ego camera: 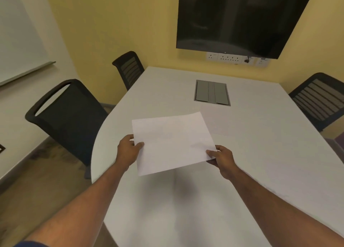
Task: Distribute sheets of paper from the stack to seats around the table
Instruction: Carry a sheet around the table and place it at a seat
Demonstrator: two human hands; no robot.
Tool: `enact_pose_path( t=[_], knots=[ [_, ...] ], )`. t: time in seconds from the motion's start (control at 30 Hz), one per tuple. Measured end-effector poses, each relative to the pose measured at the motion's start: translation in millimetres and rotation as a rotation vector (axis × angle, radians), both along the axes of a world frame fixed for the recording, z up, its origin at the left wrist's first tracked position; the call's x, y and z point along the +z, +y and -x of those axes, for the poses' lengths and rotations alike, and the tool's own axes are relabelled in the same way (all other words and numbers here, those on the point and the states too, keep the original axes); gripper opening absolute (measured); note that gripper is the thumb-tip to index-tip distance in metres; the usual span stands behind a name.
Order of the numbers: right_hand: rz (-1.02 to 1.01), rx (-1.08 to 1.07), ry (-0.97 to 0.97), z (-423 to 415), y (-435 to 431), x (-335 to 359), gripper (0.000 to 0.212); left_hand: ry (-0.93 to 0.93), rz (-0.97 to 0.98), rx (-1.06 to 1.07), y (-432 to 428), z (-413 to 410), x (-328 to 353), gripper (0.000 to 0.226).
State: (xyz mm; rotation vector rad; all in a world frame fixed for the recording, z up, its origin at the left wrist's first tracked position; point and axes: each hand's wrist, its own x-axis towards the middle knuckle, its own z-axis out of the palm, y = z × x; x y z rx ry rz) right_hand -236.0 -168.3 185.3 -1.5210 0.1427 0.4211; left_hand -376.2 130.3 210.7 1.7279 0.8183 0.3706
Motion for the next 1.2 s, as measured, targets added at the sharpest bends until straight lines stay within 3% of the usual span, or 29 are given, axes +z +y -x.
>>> enact_pose_path(
  t=[0.3,0.43,0.6,1.0,1.2],
  knots=[
    [-0.105,-0.141,0.031,33,119,3,0.023,-0.041,0.065,-0.158,137,9,16,0.042],
    [-0.145,-0.2,0.052,50,167,2,0.017,0.015,0.084,-0.316,193,13,26,0.04],
    [-0.181,-0.228,0.073,58,220,6,0.02,0.054,0.041,-0.368,247,9,37,0.046],
    [-0.195,-0.266,0.031,-8,337,4,0.035,0.149,-0.16,-0.526,364,-69,49,0.06],
    [-0.216,-0.336,0.044,-40,390,2,0.034,0.144,-0.165,-0.58,416,-112,50,0.061]
  ],
)
